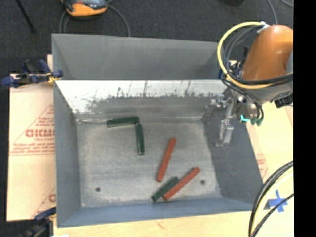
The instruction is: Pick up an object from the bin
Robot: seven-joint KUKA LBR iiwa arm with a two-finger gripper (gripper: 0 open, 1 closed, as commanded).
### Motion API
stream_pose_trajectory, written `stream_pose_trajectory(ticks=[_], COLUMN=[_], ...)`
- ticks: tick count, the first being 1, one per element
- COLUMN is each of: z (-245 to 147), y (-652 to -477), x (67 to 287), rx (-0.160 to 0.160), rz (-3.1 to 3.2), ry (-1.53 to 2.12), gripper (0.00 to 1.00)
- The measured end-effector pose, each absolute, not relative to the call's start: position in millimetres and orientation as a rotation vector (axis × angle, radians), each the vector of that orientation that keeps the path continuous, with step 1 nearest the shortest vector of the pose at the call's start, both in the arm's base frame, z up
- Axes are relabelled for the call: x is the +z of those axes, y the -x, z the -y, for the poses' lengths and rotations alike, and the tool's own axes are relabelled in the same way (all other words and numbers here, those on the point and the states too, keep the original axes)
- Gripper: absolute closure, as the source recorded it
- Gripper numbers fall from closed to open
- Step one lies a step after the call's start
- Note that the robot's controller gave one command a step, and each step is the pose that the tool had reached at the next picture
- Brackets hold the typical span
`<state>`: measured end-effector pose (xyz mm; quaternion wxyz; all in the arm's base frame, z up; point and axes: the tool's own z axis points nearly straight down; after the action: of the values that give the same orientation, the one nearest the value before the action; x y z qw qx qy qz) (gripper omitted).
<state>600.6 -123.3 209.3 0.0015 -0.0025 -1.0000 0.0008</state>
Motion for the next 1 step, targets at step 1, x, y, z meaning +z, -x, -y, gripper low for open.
stream_pose_trajectory(ticks=[1], z=[122.9], y=[-602.2], x=[214.3], rx=[0.005], rz=[3.147], ry=[0.004], gripper=[0.00])
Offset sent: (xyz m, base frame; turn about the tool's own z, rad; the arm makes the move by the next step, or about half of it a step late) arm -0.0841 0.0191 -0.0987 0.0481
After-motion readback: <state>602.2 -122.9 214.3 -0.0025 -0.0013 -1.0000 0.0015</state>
